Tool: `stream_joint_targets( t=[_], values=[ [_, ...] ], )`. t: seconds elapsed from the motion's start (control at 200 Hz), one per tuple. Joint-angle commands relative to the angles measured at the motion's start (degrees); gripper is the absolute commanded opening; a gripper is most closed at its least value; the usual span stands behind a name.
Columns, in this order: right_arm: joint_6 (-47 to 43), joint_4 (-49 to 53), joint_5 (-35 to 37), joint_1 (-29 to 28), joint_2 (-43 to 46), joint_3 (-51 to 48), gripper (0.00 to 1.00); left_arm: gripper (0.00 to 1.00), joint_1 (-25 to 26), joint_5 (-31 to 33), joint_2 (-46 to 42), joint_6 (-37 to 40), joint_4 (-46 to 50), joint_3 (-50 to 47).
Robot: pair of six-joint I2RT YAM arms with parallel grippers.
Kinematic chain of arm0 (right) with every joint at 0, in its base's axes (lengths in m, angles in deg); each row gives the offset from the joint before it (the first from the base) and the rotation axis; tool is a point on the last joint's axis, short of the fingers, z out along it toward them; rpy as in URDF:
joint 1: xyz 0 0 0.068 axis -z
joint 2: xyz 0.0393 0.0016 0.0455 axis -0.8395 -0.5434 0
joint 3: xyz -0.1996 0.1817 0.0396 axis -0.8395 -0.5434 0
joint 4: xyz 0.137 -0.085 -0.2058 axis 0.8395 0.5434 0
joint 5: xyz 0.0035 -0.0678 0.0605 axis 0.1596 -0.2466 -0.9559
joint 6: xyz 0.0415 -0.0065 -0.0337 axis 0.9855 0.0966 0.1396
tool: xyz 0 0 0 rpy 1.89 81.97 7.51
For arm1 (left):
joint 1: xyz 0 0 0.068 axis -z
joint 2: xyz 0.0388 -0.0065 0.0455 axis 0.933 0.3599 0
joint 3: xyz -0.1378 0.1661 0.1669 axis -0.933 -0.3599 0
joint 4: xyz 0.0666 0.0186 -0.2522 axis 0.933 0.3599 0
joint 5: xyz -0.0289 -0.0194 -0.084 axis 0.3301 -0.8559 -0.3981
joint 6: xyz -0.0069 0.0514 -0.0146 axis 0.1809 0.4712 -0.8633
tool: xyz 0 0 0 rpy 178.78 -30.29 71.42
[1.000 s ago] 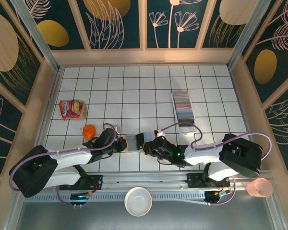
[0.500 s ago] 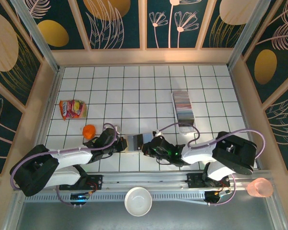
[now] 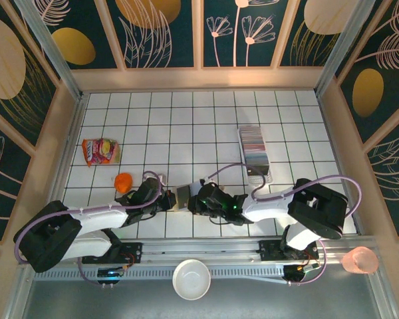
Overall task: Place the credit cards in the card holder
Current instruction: Insert the credit card into the card slot.
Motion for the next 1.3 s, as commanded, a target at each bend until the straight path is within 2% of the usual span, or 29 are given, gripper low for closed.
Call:
stream_joint_targets(
  t=[0.0,0.05,0.27,0.34,0.435,0.916,1.111,1.296],
  values=[
    [-3.36,7.73,1.03,-0.26,1.65,1.76,0.36,0.04,0.37,0.25,0.28,1.06,1.65,-1.3],
    [-4.31,10.87,2.33,-0.26,2.49,2.69,0.44,0.04,0.38,0.2,0.28,1.06,1.65,-1.3],
    [-7.76,19.87,8.14,-0.31,5.11,6.09,0.43,0.04,0.41,0.36,-0.33,1.19,2.16,-1.17],
    [-7.67,20.7,9.85,-0.09,5.2,6.31,0.31,0.04,0.31,0.33,-0.49,1.22,2.19,-1.3],
    [-8.18,19.87,10.03,0.34,3.57,6.95,0.0,0.04,0.31,0.51,-0.77,1.17,2.27,-1.39],
    [-10.62,17.08,7.08,1.79,-7.43,12.39,0.0,0.04,0.36,0.55,-1.36,1.05,2.22,-1.95],
    [-10.71,13.59,4.77,1.18,-9.18,13.07,0.0,0.04,0.37,0.55,-1.4,0.94,2.1,-2.26],
    [-11.38,14.62,5.92,0.21,-9.17,14.36,0.0,0.04,0.35,0.55,-1.56,0.87,2.08,-2.45]
  ],
)
